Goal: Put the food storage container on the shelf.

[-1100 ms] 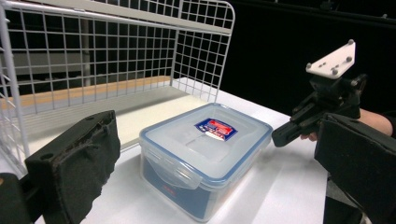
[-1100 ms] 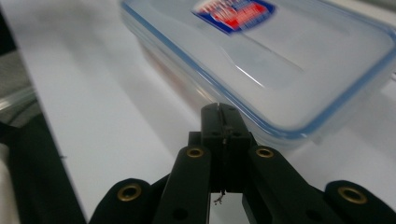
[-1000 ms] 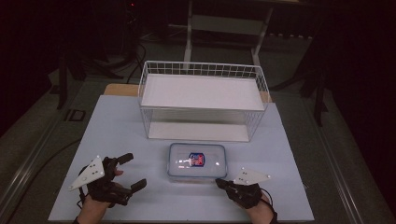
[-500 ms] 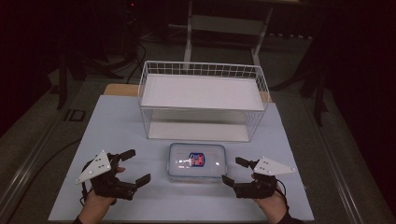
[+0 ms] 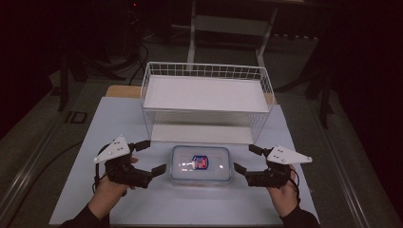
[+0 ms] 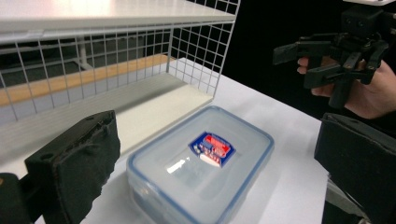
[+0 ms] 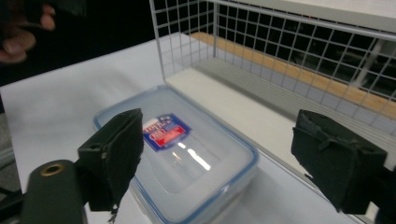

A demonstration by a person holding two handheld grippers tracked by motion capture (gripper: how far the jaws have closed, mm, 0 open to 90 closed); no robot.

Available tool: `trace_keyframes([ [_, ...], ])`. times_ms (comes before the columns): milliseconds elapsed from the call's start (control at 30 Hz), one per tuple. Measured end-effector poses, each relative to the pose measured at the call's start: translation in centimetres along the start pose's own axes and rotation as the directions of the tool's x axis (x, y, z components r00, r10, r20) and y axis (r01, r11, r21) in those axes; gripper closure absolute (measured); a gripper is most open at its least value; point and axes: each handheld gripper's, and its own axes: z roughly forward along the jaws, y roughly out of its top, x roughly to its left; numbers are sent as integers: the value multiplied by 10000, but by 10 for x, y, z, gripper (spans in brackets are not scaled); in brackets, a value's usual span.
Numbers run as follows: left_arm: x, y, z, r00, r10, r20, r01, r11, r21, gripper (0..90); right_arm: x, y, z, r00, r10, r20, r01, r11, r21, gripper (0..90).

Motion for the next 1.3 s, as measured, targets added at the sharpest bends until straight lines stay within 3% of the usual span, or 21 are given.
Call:
trace_keyframes([
  [100,2,6,6,9998,-196,15,196,9997,122,2,-2,4,0,9995,234,-199,-229,9994,247,171],
  [233,8,9,15,9980,-597,-195,607,9966,552,2,-2,7,-3,9999,28,129,-28,10000,58,168],
  [400,18,14,25,9922,-1242,86,1227,9876,979,2,0,12,-5,9996,-284,76,285,9996,-87,115],
  [567,24,16,32,9884,-1518,-4,1507,9810,1225,2,1,15,-4,9994,-340,57,340,9994,-30,116],
  [600,30,13,38,9818,-1901,-59,1890,9722,1380,2,1,15,-1,9998,-212,10,213,9998,-12,108],
  [700,36,8,42,9729,-2310,-116,2300,9604,1575,2,0,14,4,10000,11,27,-11,9999,106,101],
  [733,36,8,42,9729,-2310,-116,2300,9604,1575,2,0,14,4,10000,11,27,-11,9999,106,101],
  [800,42,1,45,9651,-2606,-272,2612,9482,1809,2,-1,12,8,9997,213,124,-215,9997,133,99],
  [867,47,-6,48,9537,-2995,-282,2991,9343,1937,2,-1,11,10,9994,299,169,-302,9994,169,99],
  [933,51,-13,51,9447,-3269,-266,3256,9251,1952,2,-1,9,12,9991,412,35,-412,9989,221,100],
  [1033,59,-25,55,9234,-3837,-112,3767,9003,2182,3,0,5,15,9985,522,-163,-515,9979,380,102],
  [1067,61,-29,57,9181,-3957,-235,3903,8920,2278,3,0,4,16,9982,565,-211,-556,9976,423,101],
  [1100,64,-32,58,9088,-4163,-281,4104,8797,2404,3,0,2,17,9975,633,-310,-618,9970,470,103],
  [1133,66,-36,59,8950,-4447,-346,4382,8619,2551,3,0,1,18,9974,634,-335,-617,9968,502,120],
  [1167,68,-39,60,8838,-4666,-325,4583,8500,2598,3,0,0,18,9970,688,-358,-668,9963,549,125],
  [1233,72,-44,62,8695,-4924,-391,4830,8310,2760,3,1,-1,19,9963,720,-471,-693,9960,564,131],
  [1300,75,-49,65,8467,-5310,-347,5183,8081,2800,3,1,-2,20,9956,770,-536,-738,9955,600,133],
])
